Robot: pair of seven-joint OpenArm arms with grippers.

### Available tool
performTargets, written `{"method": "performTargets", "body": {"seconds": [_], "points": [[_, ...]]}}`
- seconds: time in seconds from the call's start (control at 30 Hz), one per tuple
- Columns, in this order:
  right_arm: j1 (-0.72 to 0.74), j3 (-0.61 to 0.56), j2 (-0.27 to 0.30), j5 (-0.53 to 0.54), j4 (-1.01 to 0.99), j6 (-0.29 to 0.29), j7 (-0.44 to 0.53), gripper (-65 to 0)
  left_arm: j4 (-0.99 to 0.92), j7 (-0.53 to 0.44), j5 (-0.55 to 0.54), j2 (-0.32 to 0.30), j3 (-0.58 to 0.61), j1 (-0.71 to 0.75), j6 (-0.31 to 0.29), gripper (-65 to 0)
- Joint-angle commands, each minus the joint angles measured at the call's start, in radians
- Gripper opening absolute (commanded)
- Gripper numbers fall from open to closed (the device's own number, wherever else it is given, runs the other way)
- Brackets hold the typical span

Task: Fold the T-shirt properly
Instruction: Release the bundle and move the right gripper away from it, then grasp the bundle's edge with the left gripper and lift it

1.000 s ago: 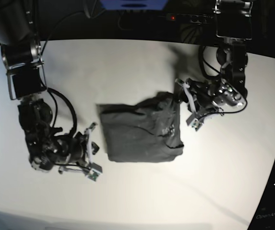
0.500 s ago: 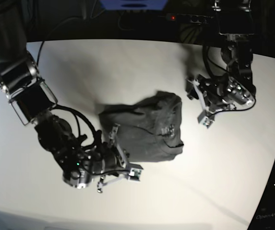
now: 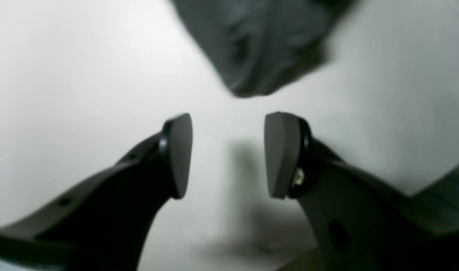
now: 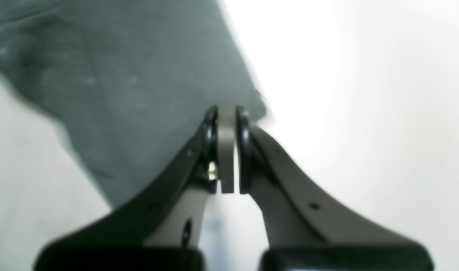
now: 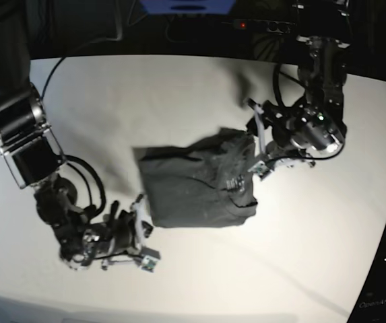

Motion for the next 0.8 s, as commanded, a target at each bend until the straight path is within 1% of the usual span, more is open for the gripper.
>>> {"method": "performTargets", "body": {"seconds": [0.0,0.13,0.27,0.33,0.4,0.43,0.53,0.6,0.67,0.77], "points": [[0.049,0.033,0.025,0.008,0.003,-0.001,0.026,-64.3,0.018,-0.007,0.003,-0.007,0.013,-0.012,-0.002,-35.2],[0.05,0.129,0.063,0.009,-0.036,-0.001,0.028,-64.3,-0.018,-0.019,0.005,0.002,0.039,-0.018,-0.002,-35.2],[0.014,0.238,0.101,0.013,-0.036,-0.001,0.023,-64.3,-0.108,-0.064,0.005,0.004,0.039,-0.073,-0.002,-35.2],[-0.022,0.338,0.118,0.013,-0.034,-0.001,0.023,-64.3,-0.174,-0.079,0.005,0.004,0.039,-0.094,-0.002,-35.2],[-0.063,0.441,0.127,0.013,-0.034,-0.001,0.023,-64.3,-0.216,-0.102,0.007,0.018,0.04,-0.114,-0.002,-35.2],[-0.082,0.495,0.141,0.013,-0.034,-0.001,0.022,-64.3,-0.231,-0.111,0.011,0.021,0.04,-0.122,-0.002,-35.2],[-0.126,0.617,0.149,0.013,-0.034,-0.001,0.022,-64.3,-0.294,-0.138,0.069,0.03,0.052,-0.157,-0.002,-35.2],[-0.151,0.683,0.152,0.013,-0.033,-0.001,0.022,-64.3,-0.331,-0.157,0.119,0.033,0.099,-0.177,-0.002,-35.2],[-0.175,0.728,0.166,0.013,-0.033,-0.001,0.022,-64.3,-0.357,-0.182,0.165,0.05,0.129,-0.182,-0.002,-35.2],[-0.201,0.745,0.169,0.013,-0.033,-0.001,0.025,-64.3,-0.391,-0.237,0.264,0.084,0.135,-0.211,-0.002,-35.2]]}}
